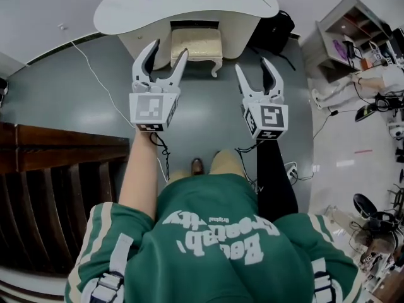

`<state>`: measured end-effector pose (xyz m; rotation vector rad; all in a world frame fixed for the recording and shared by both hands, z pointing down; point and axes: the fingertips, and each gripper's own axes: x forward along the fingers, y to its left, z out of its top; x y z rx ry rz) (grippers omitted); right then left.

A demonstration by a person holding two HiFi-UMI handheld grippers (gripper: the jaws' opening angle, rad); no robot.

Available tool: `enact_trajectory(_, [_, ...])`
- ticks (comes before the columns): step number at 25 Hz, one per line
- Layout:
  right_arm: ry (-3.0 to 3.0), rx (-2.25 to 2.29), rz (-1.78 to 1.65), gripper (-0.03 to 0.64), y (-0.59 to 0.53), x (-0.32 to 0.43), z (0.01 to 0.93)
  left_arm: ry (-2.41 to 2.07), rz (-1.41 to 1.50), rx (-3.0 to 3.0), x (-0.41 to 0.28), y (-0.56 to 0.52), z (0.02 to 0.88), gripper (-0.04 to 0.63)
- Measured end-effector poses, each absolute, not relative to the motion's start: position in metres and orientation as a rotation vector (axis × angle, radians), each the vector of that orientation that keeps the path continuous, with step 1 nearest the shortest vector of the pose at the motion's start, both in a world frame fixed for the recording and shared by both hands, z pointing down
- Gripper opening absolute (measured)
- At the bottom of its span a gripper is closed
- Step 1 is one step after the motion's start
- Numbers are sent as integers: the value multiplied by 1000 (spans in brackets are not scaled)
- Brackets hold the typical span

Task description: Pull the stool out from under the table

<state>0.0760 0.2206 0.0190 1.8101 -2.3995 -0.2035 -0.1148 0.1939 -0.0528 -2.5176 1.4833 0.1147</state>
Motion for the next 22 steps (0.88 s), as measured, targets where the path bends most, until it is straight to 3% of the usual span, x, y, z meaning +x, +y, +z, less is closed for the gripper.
enact_trajectory(9, [-2417,1803,-196,290,150,95,24,1475,87,-2510,-94,128,-41,285])
enact_trajectory(22, [-2516,1702,-250,278,-47,121,5,1539,130,-2440,-70,-45,-55,272])
